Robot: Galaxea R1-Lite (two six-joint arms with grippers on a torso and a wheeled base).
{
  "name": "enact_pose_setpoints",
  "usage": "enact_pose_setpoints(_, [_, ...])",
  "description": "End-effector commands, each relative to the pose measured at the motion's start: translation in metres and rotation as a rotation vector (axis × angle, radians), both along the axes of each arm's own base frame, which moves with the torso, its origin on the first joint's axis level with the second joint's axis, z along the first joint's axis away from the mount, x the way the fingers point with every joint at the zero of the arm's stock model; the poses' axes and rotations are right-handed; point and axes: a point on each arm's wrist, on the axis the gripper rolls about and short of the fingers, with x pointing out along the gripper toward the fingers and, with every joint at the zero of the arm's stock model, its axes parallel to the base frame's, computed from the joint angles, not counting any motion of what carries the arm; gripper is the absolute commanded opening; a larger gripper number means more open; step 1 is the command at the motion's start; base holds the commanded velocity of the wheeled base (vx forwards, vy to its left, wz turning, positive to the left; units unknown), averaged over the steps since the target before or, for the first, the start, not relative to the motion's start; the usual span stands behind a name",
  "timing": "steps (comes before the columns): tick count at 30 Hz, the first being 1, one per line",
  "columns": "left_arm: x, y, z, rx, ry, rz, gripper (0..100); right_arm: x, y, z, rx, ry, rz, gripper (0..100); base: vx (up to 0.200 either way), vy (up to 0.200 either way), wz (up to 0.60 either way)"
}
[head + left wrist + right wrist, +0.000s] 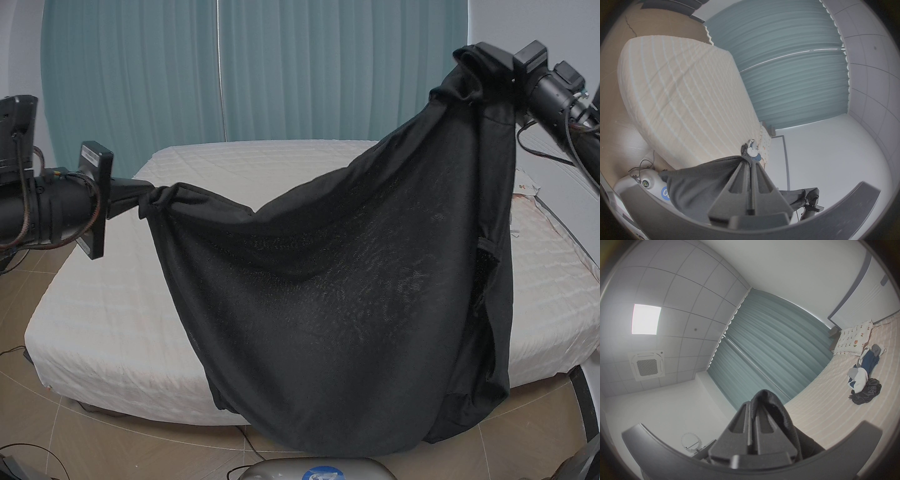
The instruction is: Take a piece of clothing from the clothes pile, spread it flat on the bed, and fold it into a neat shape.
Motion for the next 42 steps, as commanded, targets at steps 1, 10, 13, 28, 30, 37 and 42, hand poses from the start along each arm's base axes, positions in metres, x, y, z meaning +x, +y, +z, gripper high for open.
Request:
enact_pose_setpoints(1, [0.046, -0.009, -0.034, 0.021, 0.134, 0.015, 0, 0.061, 0.016, -0.041, -0.051, 0.099, -0.024, 0, 0.200, 0.000, 0.00])
enact_pose_setpoints(10, [0.095, -0.021, -0.061, 0.024, 0.208, 0.023, 0, 0.106, 0.018, -0.076, -0.107, 0.148, -0.065, 0, 0.200, 0.000, 0.00])
enact_pose_setpoints(13, [0.102, -0.023, -0.065, 0.027, 0.217, 0.024, 0, 0.111, 0.015, -0.081, -0.108, 0.153, -0.076, 0, 0.200, 0.000, 0.00])
enact_pose_setpoints(28, [0.215, -0.053, -0.147, 0.062, 0.322, 0.035, 0, 0.179, -0.010, -0.173, -0.148, 0.296, -0.176, 0, 0.080, 0.000, 0.00])
enact_pose_setpoints(30, [0.227, -0.052, -0.161, 0.065, 0.332, 0.044, 0, 0.191, -0.012, -0.188, -0.148, 0.311, -0.189, 0, 0.000, 0.000, 0.00])
enact_pose_setpoints(37, [0.258, -0.048, -0.186, 0.041, 0.333, 0.079, 100, 0.224, -0.014, -0.228, -0.158, 0.351, -0.214, 100, 0.000, 0.000, 0.00])
enact_pose_setpoints(42, [0.285, -0.044, -0.198, 0.005, 0.301, 0.169, 100, 0.255, -0.012, -0.284, -0.242, 0.396, -0.242, 100, 0.000, 0.000, 0.00])
